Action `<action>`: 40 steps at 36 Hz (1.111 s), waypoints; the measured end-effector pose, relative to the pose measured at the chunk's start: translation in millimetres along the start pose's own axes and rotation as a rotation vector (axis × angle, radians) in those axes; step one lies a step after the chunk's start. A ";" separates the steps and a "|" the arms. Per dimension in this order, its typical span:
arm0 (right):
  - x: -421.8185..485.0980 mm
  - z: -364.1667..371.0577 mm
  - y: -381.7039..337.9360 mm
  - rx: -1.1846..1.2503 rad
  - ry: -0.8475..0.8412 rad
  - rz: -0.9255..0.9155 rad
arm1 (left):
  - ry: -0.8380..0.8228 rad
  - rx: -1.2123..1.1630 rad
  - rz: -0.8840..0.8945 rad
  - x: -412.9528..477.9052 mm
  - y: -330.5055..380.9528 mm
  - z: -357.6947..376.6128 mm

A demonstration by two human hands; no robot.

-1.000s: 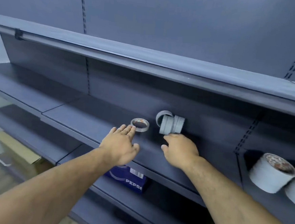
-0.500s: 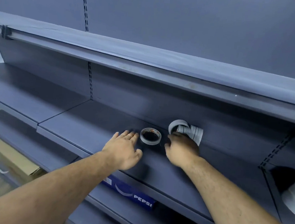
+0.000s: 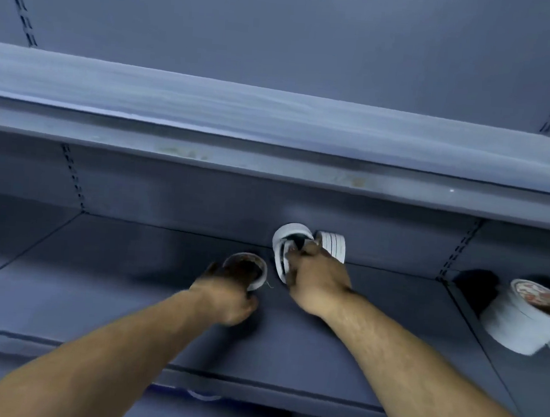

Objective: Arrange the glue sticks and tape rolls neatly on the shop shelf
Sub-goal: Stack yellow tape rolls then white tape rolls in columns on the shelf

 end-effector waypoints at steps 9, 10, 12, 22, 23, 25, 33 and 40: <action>-3.0 20.3 -24.9 0.099 -0.116 0.173 | 0.135 0.119 0.121 0.4 -28.1 -11.5; -1.7 23.6 -27.3 0.100 -0.128 0.185 | 0.130 0.119 0.112 1.0 -32.9 -10.9; -0.7 31.3 -32.0 0.088 -0.173 0.217 | 0.127 0.109 0.095 2.9 -43.6 -8.4; 1.4 45.1 -54.9 -0.077 -0.309 0.170 | 0.023 0.082 0.099 1.8 -76.1 -0.3; 2.0 45.3 -57.5 -0.101 -0.317 0.154 | 0.011 0.097 0.104 1.6 -77.0 -1.0; 4.0 46.6 -59.9 -0.115 -0.320 0.132 | -0.008 0.126 0.116 0.9 -77.9 -3.2; 11.7 52.5 -62.6 -0.136 -0.330 0.140 | 0.003 0.156 0.102 1.3 -79.2 -5.2; 12.0 52.6 -63.0 -0.099 -0.320 0.132 | 0.020 0.159 0.097 3.2 -78.5 -1.1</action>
Point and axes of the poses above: each hand's wrist, its own x-axis towards the middle knuckle, its own z-axis out of the palm, y = z × x, the point moved 6 cm from there along x, towards the middle knuckle, and after that the axes turned 8 degrees about x, right-handed, at the moved point
